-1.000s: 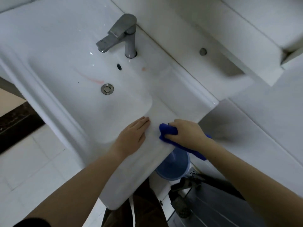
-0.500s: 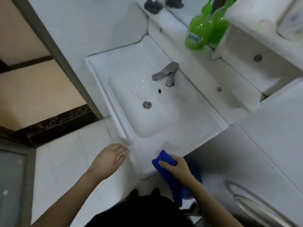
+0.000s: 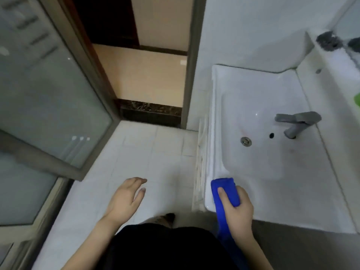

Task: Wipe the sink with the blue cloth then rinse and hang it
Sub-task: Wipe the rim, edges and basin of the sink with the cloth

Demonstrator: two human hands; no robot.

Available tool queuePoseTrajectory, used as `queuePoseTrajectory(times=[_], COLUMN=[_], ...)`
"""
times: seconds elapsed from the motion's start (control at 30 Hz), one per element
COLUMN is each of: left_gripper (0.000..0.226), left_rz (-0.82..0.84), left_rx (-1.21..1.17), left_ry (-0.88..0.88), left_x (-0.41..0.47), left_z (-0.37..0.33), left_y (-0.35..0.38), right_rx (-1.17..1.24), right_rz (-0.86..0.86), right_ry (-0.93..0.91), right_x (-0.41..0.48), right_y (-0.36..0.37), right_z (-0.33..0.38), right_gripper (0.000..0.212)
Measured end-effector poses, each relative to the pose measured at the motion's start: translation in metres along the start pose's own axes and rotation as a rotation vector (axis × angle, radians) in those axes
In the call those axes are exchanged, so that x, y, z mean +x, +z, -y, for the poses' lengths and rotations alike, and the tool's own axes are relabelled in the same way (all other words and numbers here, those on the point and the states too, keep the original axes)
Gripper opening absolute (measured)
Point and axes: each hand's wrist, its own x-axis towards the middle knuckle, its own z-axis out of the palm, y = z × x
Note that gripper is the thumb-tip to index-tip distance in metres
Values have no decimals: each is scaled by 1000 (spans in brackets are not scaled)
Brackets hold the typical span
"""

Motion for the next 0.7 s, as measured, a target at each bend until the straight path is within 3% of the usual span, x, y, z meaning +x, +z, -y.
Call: queuePoseTrajectory(times=[0.13, 0.23, 0.43, 0.7], left_gripper=[45, 33, 35, 33], left_rz=[10, -102, -280, -100], left_rx=[-42, -22, -10, -63], left_ry=[-218, -345, -504, -608], left_x=[-63, -95, -128, -119], left_z=[34, 59, 114, 231], left_y=[9, -5, -58, -109], right_rx=[-20, -27, -71, -180], right_rz=[179, 306, 421, 402], right_ry=[-35, -77, -172, -122], right_x=[-7, -13, -25, -27], right_y=[54, 95, 186, 298], right_z=[2, 16, 59, 86], right_gripper=[25, 21, 25, 31])
